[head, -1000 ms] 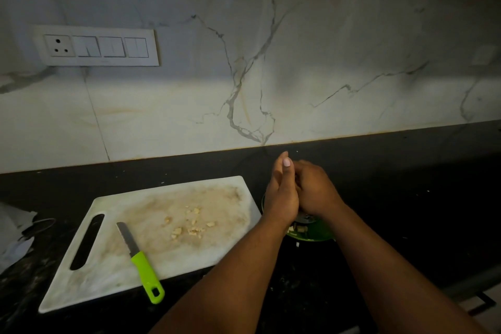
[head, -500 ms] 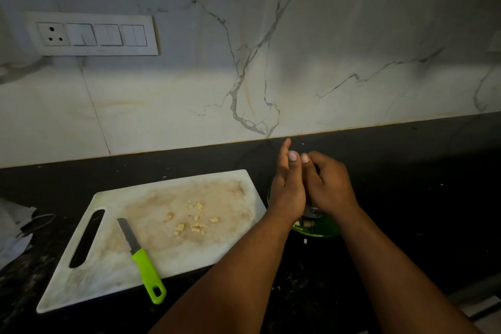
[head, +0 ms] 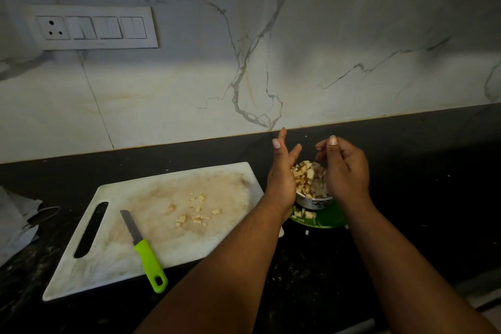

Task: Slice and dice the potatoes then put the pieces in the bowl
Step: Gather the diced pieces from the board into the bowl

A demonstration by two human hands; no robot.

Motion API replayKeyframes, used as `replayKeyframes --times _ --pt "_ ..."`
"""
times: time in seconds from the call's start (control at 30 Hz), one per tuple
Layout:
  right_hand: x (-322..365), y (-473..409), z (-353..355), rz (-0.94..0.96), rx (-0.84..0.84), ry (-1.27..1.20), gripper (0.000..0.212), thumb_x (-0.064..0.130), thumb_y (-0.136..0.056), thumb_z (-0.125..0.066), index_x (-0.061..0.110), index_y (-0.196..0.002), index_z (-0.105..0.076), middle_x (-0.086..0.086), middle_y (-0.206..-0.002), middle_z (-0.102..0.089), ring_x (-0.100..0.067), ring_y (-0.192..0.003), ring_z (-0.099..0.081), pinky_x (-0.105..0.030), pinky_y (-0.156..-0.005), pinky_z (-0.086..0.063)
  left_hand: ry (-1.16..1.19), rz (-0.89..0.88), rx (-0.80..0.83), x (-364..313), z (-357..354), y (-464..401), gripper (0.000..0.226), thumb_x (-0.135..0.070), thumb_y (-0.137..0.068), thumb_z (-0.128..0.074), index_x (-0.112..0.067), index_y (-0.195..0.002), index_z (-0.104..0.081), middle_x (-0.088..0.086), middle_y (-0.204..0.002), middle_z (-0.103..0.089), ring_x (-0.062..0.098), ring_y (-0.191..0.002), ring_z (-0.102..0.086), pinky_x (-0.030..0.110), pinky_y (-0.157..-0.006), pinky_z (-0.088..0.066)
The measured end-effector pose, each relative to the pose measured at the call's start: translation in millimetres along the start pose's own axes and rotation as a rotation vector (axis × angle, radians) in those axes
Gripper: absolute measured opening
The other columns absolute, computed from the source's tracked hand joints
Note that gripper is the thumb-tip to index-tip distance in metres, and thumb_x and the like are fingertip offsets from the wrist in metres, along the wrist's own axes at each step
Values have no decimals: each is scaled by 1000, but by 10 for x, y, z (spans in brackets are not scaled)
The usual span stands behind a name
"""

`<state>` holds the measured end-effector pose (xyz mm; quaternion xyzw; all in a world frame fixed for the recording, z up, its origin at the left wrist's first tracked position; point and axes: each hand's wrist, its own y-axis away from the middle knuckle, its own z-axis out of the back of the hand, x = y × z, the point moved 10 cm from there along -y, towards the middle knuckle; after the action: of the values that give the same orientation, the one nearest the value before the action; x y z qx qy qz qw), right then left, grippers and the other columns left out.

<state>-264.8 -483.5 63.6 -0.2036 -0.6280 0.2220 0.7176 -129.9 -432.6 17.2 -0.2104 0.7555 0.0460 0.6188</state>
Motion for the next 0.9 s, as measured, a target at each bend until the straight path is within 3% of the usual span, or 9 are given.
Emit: replayKeyframes --times 0.1,0.2,0.27,0.33,0.4,0.53,0.73,0.8,0.9 --pt "-21 12 -17 -14 6 26 37 32 -106 -41 17 -89 -71 5 -74 -67 -2 -72 -63 -14 -61 -46 -60 -49 95 -47 -84 -11 100 -108 -63 -16 -67 -153 -14 -9 -172 -20 10 -158 -16 45 -128 -9" --pt "-14 22 -2 -3 1 20 37 31 -106 -42 17 -87 -71 4 -72 -65 -2 -69 -61 -13 -59 -45 -90 -5 188 66 -141 -32 79 -111 -59 -14 -86 -134 -17 -7 -171 -23 13 -158 -19 58 -129 0" --pt "-2 31 -4 6 1 23 37 30 -106 -42 17 -86 -71 3 -71 -65 -3 -68 -61 -12 -59 -45 -127 21 199 127 -137 -44 76 -111 -58 -11 -89 -130 -15 -5 -172 -22 14 -159 -18 58 -128 3" --pt "2 41 -19 13 4 31 37 30 -106 -42 17 -86 -71 3 -72 -65 -2 -68 -60 -12 -59 -44 -167 -10 192 52 -131 -38 90 -109 -60 -9 -78 -145 -8 -9 -173 -12 13 -160 -11 50 -130 4" --pt "-1 47 -32 13 5 38 36 29 -106 -43 16 -86 -70 3 -72 -65 -1 -68 -60 -11 -58 -43 -141 -10 181 38 -122 -32 105 -107 -62 -10 -62 -157 -4 -8 -174 -10 16 -160 -13 38 -127 -5" --pt "-4 49 -12 18 -23 45 37 29 -106 -43 16 -85 -70 4 -71 -65 -2 -67 -60 -11 -57 -43 -12 -33 140 -12 -57 -28 130 -114 -44 -30 -57 -159 -5 -5 -174 -10 23 -156 -28 45 -128 -16" --pt "-22 43 -15 17 -25 61 37 30 -106 -43 17 -85 -70 6 -71 -65 -2 -69 -61 -10 -58 -43 16 -13 142 -19 -35 -18 132 -114 -40 -33 -59 -158 -9 7 -171 -25 25 -157 -25 44 -125 -19" --pt "-9 49 -18 25 -21 59 37 30 -106 -43 16 -86 -70 5 -71 -65 -2 -69 -61 -10 -58 -42 -36 5 199 -11 -95 11 132 -115 -39 -28 -61 -157 -5 12 -169 -29 22 -158 -23 36 -119 -22" --pt "4 52 -21 32 -21 66 37 30 -106 -43 16 -85 -70 6 -70 -65 -2 -68 -61 -11 -57 -42 -64 12 234 -20 -146 35 137 -115 -40 -25 -55 -160 0 5 -174 -11 17 -159 -14 31 -116 -16"
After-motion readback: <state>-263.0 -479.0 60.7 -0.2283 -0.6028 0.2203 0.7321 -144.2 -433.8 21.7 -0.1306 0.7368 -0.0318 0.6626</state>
